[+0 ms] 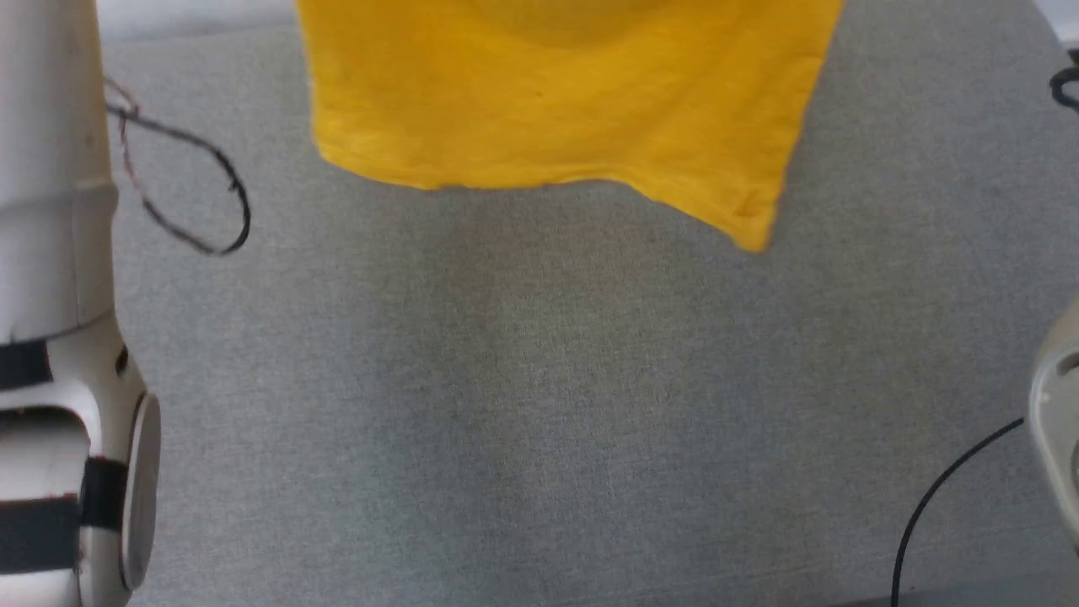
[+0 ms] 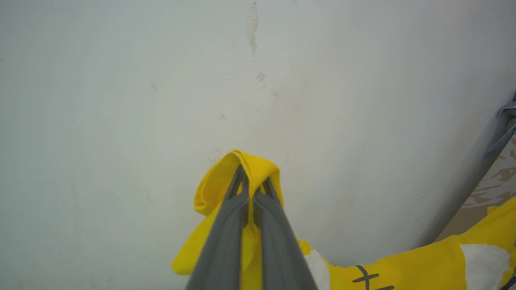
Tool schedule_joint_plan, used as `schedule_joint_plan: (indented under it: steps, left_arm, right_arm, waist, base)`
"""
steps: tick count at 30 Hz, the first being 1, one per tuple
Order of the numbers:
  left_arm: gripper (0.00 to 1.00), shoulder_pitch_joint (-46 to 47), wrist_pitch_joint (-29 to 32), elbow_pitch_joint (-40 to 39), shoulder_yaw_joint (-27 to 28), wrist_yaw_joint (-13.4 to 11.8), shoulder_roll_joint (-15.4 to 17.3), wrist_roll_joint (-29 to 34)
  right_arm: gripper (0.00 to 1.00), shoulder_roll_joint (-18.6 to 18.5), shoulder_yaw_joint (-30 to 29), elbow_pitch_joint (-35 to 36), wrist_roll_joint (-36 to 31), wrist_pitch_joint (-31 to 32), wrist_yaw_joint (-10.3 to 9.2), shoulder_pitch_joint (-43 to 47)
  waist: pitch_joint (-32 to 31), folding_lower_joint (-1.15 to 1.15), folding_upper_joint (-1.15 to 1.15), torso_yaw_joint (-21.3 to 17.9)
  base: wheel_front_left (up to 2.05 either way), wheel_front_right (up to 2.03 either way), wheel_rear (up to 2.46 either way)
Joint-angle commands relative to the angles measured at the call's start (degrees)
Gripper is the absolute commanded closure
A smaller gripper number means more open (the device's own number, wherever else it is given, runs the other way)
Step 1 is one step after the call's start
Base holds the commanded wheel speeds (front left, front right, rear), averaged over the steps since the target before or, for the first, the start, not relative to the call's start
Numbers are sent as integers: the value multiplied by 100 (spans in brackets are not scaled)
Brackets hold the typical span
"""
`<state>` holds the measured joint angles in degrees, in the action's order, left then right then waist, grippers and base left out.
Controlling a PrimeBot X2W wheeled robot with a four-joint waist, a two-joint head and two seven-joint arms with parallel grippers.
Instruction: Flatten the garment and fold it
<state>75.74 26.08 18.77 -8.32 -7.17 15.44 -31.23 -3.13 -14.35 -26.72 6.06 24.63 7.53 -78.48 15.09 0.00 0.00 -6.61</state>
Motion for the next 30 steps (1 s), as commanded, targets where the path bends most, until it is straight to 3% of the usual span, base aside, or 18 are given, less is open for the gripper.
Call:
schedule_joint_plan:
  steps: [1, 8, 15, 22, 30]
  left_arm:
    - [100, 176, -47, 54, -4, -39, -57, 43]
    - [100, 787, -553, 263, -29, -24, -303, 82]
    - [100, 1339, -1534, 505, 184, 16, -385, 112]
    - [100, 1820, -2332, 647, 357, 133, -375, 105]
    - [100, 2378, -3136, 572, 527, 407, -408, -19]
  right_arm:
    - [100, 19, -21, -93, -55, -75, -4, -148]
    - [100, 23, 144, -714, 22, -530, -4, -713]
    - [100, 24, 462, -1167, -142, -1337, -4, -1338]
    - [100, 4, 452, -1188, -935, -2176, -4, -1795]
    - [100, -487, 640, -740, -2009, -3117, -4, -2328]
  waist:
    - [333, 0, 0, -39]
    - [1019, 0, 0, -127]
    - [1522, 0, 0, -249]
    - [1893, 0, 0, -211]
    - [2495, 0, 0, 58]
  base:
    - [0, 0, 0]
    - [0, 0, 0]
    - [0, 0, 0]
    - [0, 0, 0]
    - [0, 0, 0]
